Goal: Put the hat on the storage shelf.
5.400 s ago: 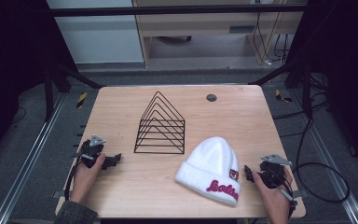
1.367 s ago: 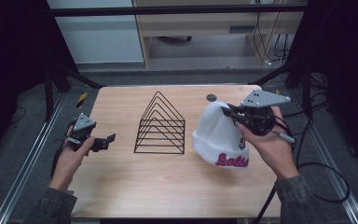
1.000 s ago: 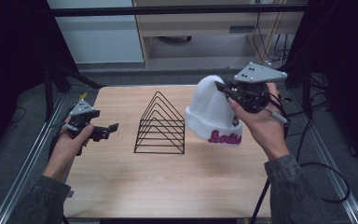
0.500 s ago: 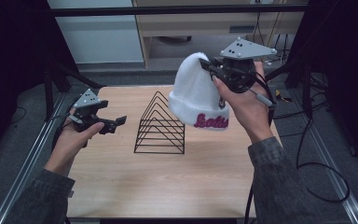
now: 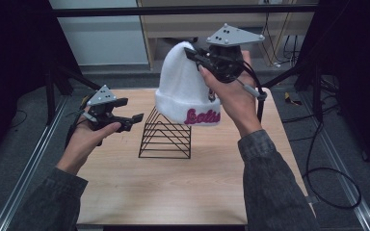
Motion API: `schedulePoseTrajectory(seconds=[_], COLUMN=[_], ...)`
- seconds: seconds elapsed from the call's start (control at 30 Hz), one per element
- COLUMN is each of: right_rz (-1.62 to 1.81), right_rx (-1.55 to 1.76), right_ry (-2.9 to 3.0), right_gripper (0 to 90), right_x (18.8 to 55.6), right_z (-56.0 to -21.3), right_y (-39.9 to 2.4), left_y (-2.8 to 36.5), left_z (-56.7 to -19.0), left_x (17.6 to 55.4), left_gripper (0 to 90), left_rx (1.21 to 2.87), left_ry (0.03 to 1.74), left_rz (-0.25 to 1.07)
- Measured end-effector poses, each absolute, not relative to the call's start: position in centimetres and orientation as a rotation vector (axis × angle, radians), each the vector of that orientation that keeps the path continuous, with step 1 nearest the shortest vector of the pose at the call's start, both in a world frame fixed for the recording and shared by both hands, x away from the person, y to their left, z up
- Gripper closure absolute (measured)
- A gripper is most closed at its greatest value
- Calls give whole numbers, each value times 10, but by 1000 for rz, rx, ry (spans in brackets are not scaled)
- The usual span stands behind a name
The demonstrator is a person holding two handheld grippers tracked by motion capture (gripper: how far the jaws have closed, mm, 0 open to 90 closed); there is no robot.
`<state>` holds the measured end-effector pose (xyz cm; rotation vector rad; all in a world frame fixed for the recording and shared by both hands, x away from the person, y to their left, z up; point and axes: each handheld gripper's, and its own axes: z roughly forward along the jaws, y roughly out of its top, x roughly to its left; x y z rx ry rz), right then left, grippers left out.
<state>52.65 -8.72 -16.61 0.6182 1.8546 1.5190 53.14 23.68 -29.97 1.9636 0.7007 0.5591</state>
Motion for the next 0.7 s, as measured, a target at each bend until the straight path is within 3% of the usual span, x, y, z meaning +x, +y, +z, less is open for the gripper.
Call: schedulePoseTrajectory(seconds=[0.7], right_rz=[1575], right_rx=[525], right_ry=[1966], right_gripper=[840], right_x=[539], right_z=[-167], right_y=[-33], left_y=[234], left_z=[-303], left_x=[554], left_gripper=[351], left_rx=[1884], left_ry=[761], left_rz=[478])
